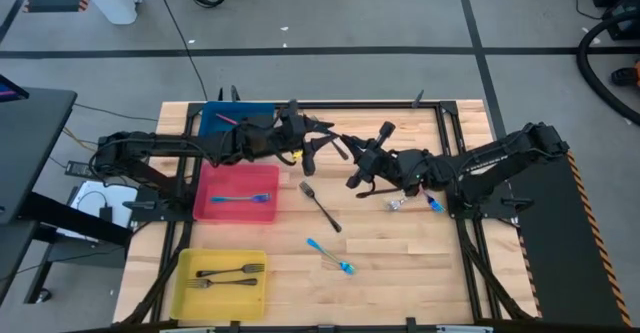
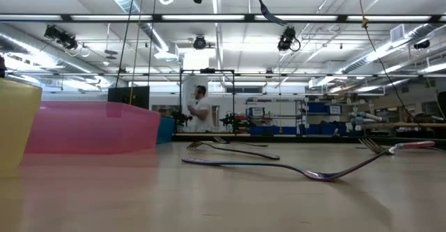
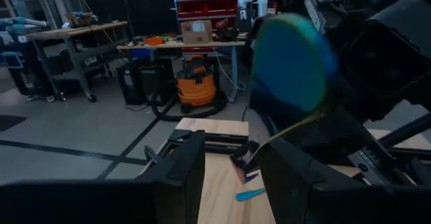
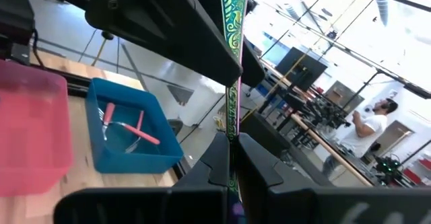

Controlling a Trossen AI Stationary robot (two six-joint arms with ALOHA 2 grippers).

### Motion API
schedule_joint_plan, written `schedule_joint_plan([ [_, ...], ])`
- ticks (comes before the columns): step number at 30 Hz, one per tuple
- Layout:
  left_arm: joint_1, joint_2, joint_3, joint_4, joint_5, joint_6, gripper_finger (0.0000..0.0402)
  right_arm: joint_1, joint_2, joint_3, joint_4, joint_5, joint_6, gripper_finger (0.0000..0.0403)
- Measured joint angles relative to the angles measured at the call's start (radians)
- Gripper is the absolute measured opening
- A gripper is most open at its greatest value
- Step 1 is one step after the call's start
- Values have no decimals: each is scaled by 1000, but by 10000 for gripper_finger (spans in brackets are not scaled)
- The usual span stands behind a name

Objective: Sort silverware by color (type)
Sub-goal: Put the bottom right light blue fork into the red bin

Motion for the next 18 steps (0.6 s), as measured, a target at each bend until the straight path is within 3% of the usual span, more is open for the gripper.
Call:
schedule_joint_plan([
  [5, 13, 0, 0, 0, 1, 28, 103, -23, 0, 0, 0, -40, 9, 15],
  [13, 15, 0, 0, 10, 64, 32, 10, -47, -1, 0, -7, -82, 43, 15],
  [18, 16, 0, 0, 10, 69, 50, 7, -53, -1, 0, -9, -99, 52, 15],
])
